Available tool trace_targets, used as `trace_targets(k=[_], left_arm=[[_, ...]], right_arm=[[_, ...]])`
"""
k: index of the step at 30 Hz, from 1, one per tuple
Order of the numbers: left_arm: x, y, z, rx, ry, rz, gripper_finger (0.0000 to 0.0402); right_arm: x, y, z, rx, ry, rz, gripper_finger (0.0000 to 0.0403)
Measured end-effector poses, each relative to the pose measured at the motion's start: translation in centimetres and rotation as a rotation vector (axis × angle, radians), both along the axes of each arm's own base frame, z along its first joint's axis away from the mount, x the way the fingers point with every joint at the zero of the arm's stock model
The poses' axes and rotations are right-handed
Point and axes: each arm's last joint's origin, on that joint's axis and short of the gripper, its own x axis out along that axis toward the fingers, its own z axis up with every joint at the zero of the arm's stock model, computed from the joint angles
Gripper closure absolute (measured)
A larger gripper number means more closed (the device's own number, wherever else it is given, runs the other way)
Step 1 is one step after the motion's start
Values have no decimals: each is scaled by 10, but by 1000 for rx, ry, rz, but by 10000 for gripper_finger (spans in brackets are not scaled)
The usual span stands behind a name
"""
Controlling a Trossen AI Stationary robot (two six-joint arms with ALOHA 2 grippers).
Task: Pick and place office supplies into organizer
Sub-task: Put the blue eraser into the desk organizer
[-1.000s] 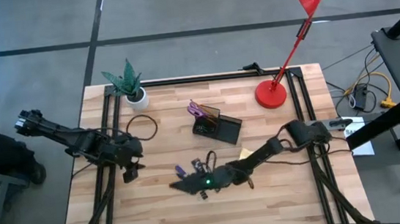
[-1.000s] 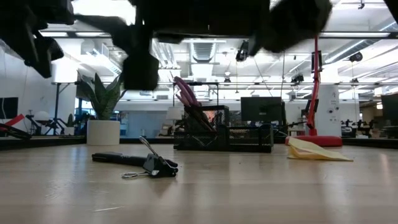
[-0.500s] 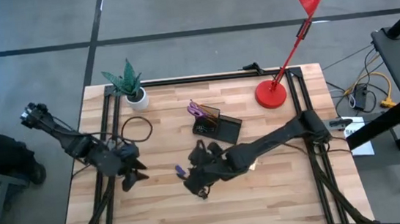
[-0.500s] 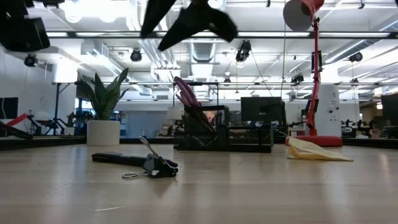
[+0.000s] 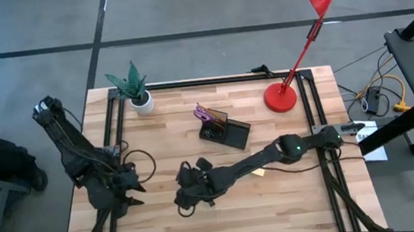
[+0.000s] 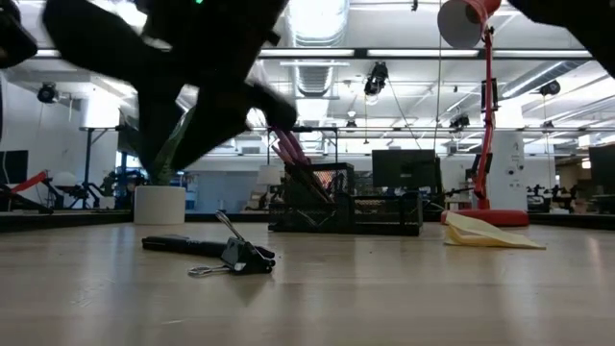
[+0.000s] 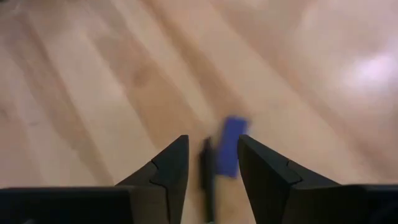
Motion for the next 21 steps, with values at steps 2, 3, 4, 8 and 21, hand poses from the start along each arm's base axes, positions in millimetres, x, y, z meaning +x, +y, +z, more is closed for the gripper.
trace_targets(k=[2, 3, 4, 8, 21], left_arm=[[-3, 0, 2, 0, -27, -7, 205], [-5, 1, 3, 3, -41, -9, 205], [-7, 1, 4, 0, -53, -12, 205], [-13, 5, 6, 22, -118, -13, 205], [-16, 14, 3, 58, -193, 39, 205]], right_arm=[[1, 0, -5, 51, -1, -34, 275], [1, 0, -6, 71, -13, -56, 275], [1, -1, -7, 74, -14, -64, 275], [3, -6, -14, -1, 31, 3, 275], [6, -34, -39, -19, 96, 16, 275]])
